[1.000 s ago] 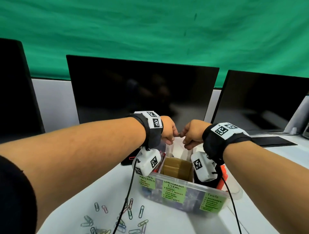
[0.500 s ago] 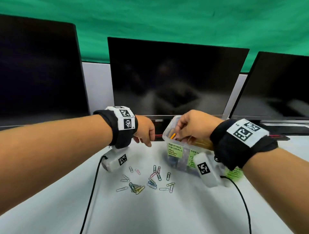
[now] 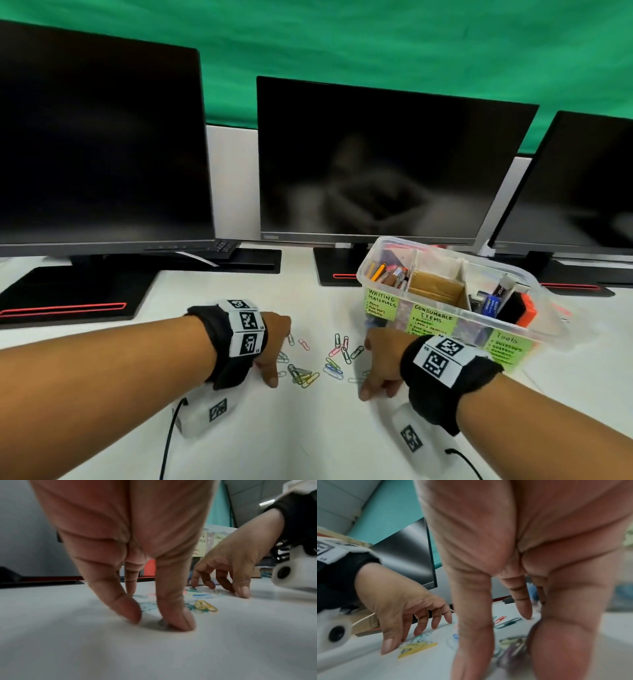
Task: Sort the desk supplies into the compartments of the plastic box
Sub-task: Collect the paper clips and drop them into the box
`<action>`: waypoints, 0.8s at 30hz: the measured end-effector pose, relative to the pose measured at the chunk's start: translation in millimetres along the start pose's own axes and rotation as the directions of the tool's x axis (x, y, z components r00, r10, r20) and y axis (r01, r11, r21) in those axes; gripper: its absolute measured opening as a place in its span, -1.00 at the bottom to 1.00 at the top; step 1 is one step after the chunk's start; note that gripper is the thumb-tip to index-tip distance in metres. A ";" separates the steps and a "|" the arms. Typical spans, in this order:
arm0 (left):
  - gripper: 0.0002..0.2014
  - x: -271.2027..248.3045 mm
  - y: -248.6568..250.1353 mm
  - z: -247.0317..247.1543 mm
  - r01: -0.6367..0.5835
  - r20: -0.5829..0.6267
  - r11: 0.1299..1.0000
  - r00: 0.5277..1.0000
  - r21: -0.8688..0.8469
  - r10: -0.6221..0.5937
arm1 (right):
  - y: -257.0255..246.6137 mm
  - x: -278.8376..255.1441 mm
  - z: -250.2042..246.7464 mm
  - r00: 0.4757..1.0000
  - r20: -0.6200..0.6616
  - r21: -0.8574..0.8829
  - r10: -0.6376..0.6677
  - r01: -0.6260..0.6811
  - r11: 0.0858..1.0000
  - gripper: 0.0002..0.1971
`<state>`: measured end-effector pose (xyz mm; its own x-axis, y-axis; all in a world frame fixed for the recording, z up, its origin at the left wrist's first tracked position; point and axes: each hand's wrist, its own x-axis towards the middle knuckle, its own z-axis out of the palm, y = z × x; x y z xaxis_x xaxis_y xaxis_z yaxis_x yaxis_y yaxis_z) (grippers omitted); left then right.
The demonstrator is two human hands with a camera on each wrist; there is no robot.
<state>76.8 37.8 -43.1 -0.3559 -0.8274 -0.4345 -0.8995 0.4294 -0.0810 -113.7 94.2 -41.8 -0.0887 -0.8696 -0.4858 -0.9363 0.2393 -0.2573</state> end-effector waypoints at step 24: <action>-0.09 -0.3 23.2 12.0 0.001 -0.106 0.993 0.994 -0.117 -0.013 | -55.3 33.3 14.9 0.929 0.047 -0.392 -0.367 0.355 0.849 -0.74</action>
<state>59.1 52.3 -55.6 -0.3686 -0.8667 -0.3362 -0.9233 0.3833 0.0244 -59.9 58.5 -56.2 0.2769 -0.8755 -0.3961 -0.9594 -0.2748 -0.0633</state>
